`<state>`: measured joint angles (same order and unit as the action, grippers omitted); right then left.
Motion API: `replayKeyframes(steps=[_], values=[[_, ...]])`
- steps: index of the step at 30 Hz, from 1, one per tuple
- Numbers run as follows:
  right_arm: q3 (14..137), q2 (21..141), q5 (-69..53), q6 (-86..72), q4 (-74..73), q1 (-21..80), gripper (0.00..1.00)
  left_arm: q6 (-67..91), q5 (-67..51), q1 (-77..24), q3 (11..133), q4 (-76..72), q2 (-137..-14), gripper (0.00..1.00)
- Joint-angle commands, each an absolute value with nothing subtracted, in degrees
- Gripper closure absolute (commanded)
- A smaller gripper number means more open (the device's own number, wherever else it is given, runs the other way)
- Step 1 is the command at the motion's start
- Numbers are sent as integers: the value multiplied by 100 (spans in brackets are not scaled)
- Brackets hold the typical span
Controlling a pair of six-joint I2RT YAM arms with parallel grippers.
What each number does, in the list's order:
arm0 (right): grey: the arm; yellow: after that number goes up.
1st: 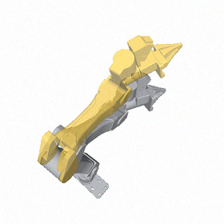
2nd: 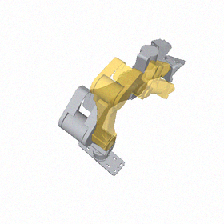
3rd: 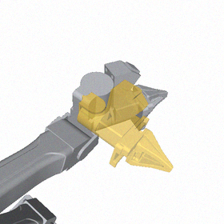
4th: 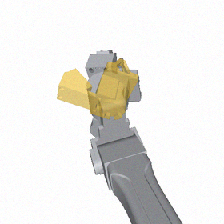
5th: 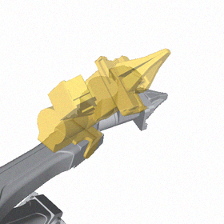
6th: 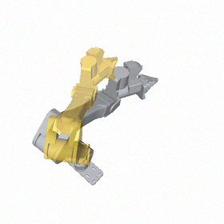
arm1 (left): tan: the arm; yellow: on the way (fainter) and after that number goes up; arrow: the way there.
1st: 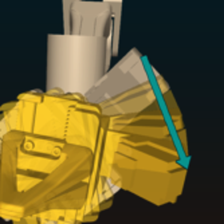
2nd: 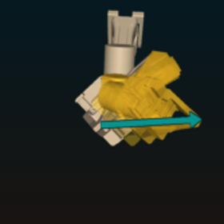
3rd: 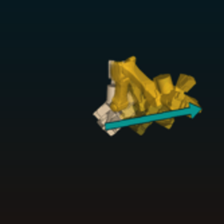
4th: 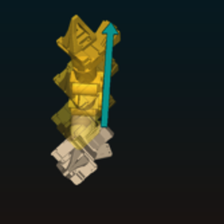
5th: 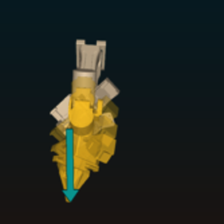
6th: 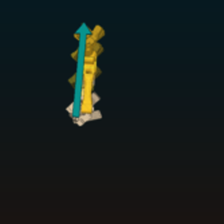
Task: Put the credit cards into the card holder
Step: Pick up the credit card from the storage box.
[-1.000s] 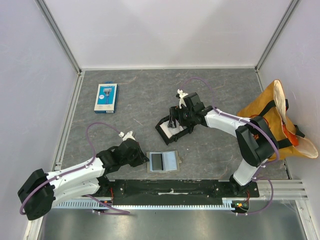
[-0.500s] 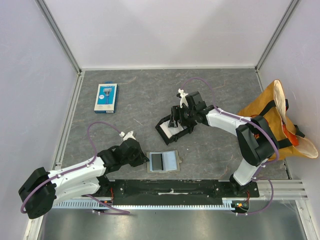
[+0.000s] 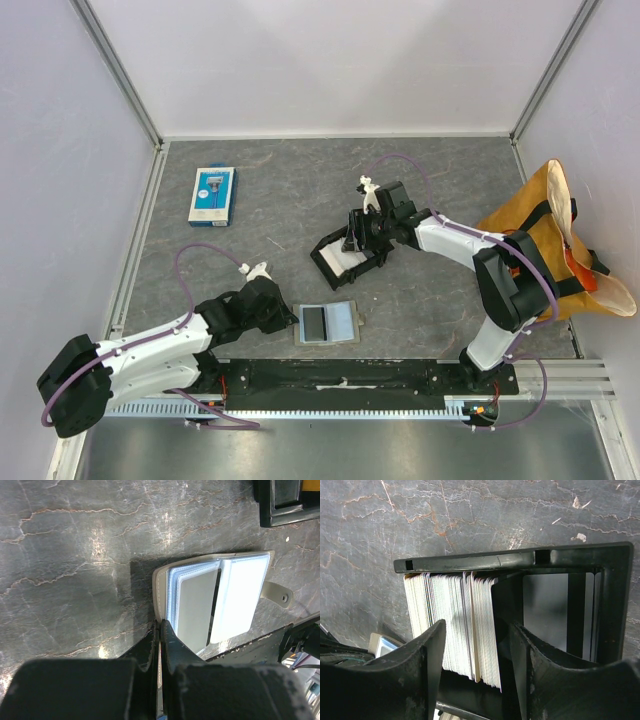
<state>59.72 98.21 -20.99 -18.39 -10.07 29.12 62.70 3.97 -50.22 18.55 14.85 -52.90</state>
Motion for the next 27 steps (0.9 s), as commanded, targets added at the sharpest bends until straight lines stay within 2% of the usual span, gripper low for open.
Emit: replayKeyframes(steps=[1,7,22,27], values=[[6117,9659,-2347,-1846,-817,2901,41,6082,378,-5010,2004,1336,-5317,98],[6091,9650,-2277,-1863,-826,2883,47,6082,360,-5010,2021,1301,-5361,98],[6012,9668,-2311,-2030,-650,2795,48,6064,299,-5018,2039,1213,-5484,98],[5994,9668,-2329,-2074,-589,2786,54,6064,308,-5010,2039,1222,-5475,98]])
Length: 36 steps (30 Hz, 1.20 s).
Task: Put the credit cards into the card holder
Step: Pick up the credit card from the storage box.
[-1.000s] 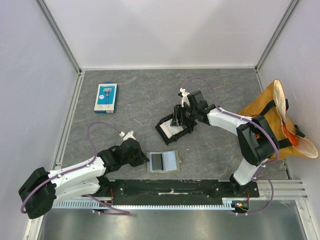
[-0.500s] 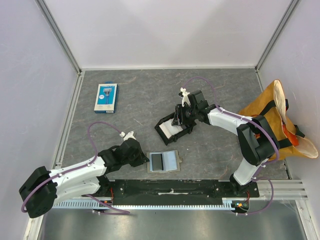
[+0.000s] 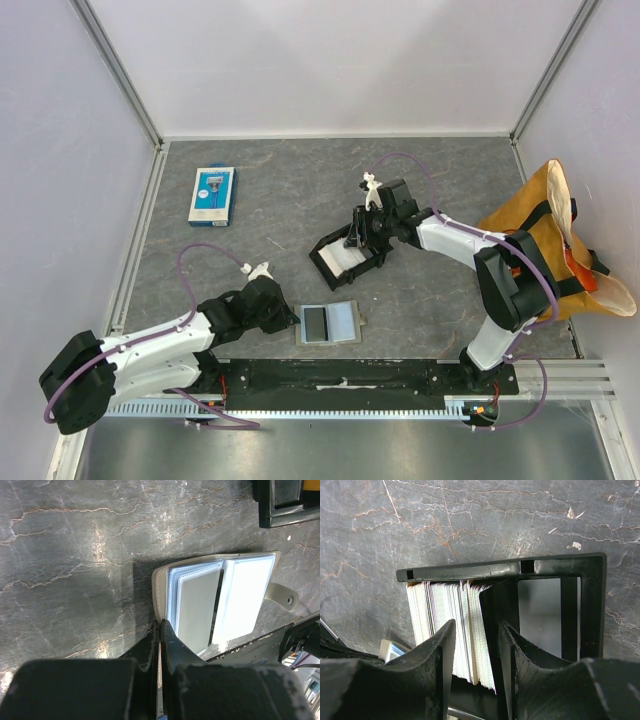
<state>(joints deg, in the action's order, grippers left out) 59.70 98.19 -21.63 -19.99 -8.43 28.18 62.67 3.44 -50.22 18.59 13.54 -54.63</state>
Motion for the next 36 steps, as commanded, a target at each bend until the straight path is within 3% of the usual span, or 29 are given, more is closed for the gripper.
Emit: replayKeyframes(steps=[1,7,18,21,25,29,33,36], values=[[5994,9677,-2329,-2083,-580,2786,55,6064,308,-5010,2039,1222,-5484,98],[5959,9703,-2399,-2127,-510,2751,63,6056,308,-5001,2039,1213,-5502,98],[5898,9651,-2286,-2224,-457,2672,64,6038,281,-5001,2039,1187,-5555,98],[5897,9624,-2241,-2215,-448,2672,55,6038,272,-5001,2048,1178,-5546,98],[5897,9642,-2154,-2162,-475,2672,50,6047,264,-5001,2048,1169,-5572,98],[5941,9633,-1960,-2092,-580,2663,34,6029,272,-5001,2048,1160,-5590,98],[5985,9633,-1820,-2048,-677,2672,30,6029,255,-5001,2048,1160,-5590,98],[5985,9624,-1907,-2057,-659,2681,34,6029,255,-4992,2039,1160,-5590,98]])
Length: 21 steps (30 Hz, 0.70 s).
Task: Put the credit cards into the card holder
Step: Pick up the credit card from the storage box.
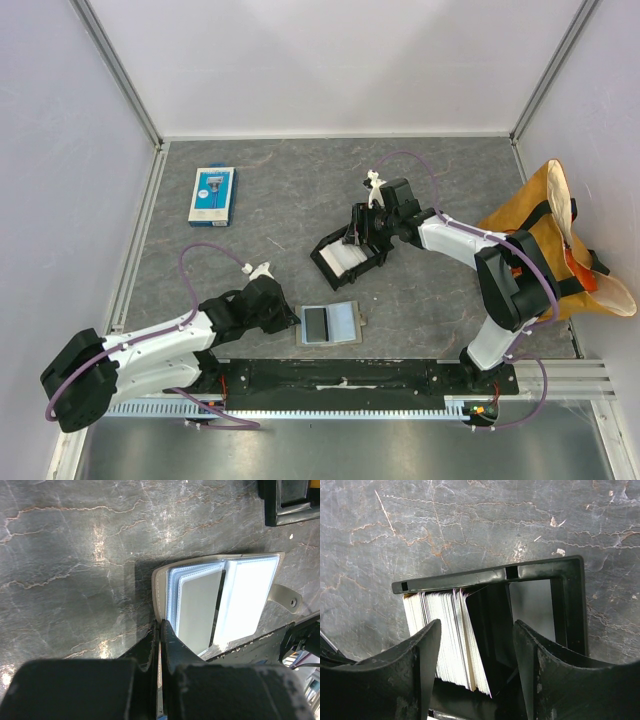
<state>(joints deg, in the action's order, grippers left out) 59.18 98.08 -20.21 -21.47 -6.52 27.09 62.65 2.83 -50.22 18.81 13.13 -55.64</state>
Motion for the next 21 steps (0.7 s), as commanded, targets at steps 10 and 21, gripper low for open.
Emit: replayKeyframes(steps=[10,21], values=[[5968,9563,-1899,-2153,-527,2672,87,6038,255,-4992,2048,1143,-5607,98],[5976,9475,-1810,-2030,-615,2681,98,6038,228,-4992,2039,1090,-5634,98]])
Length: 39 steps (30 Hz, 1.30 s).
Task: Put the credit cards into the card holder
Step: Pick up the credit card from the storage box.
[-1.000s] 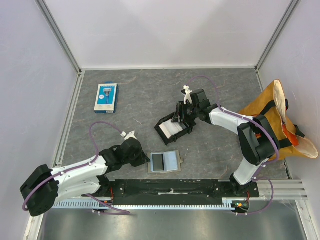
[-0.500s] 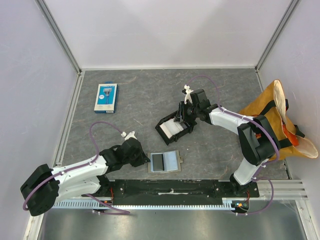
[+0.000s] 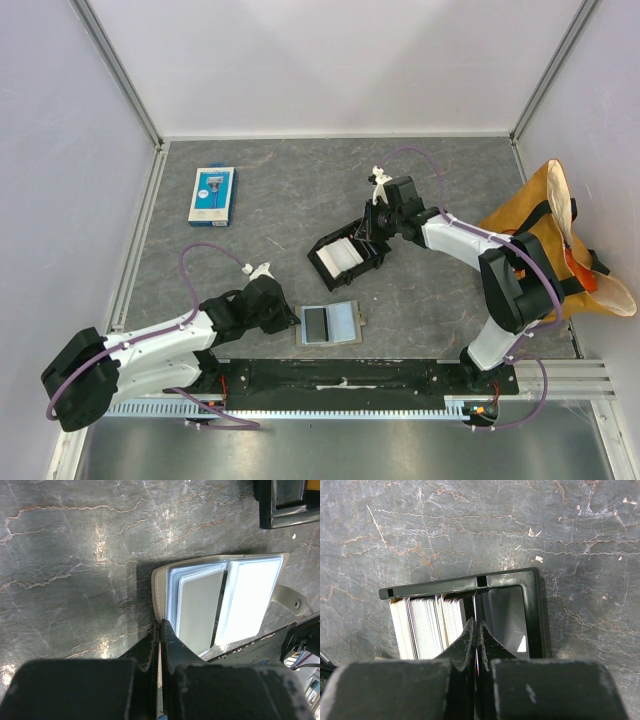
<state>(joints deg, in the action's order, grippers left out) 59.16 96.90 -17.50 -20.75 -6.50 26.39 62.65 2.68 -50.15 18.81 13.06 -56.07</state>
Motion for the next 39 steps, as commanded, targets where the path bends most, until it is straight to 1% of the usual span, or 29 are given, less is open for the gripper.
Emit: replayKeyframes(steps=[1,4,7,10,14,16,21,24,29,32,35,39], values=[[5994,9492,-1811,-2039,-641,2681,98,6038,220,-4992,2039,1081,-5634,98],[5950,9545,-1942,-2039,-642,2672,94,6038,220,-4992,2030,1064,-5651,98],[5941,9606,-2083,-2057,-642,2698,79,6021,185,-4992,2039,1037,-5704,98],[5915,9615,-2258,-2083,-589,2725,71,6029,167,-4992,2048,1002,-5730,98],[5950,9668,-2312,-2101,-589,2786,68,6021,158,-4992,2057,976,-5766,98],[5968,9703,-2416,-2092,-589,2804,64,6012,141,-4992,2057,976,-5766,98],[6029,9747,-2435,-2066,-668,2848,63,6038,141,-4992,2022,984,-5748,98],[6038,9633,-2067,-1995,-729,2848,60,6038,158,-4992,2021,1019,-5704,98],[6099,9606,-1688,-1916,-817,2848,51,6038,185,-4992,2013,1055,-5651,98],[6161,9738,-1714,-1837,-923,2856,48,6029,185,-4992,2013,1055,-5660,98],[6143,9843,-1819,-1811,-949,2848,42,6021,185,-4983,2013,1046,-5695,98],[6205,10010,-2213,-1793,-1002,2856,41,6021,167,-4992,2013,1028,-5722,98]])
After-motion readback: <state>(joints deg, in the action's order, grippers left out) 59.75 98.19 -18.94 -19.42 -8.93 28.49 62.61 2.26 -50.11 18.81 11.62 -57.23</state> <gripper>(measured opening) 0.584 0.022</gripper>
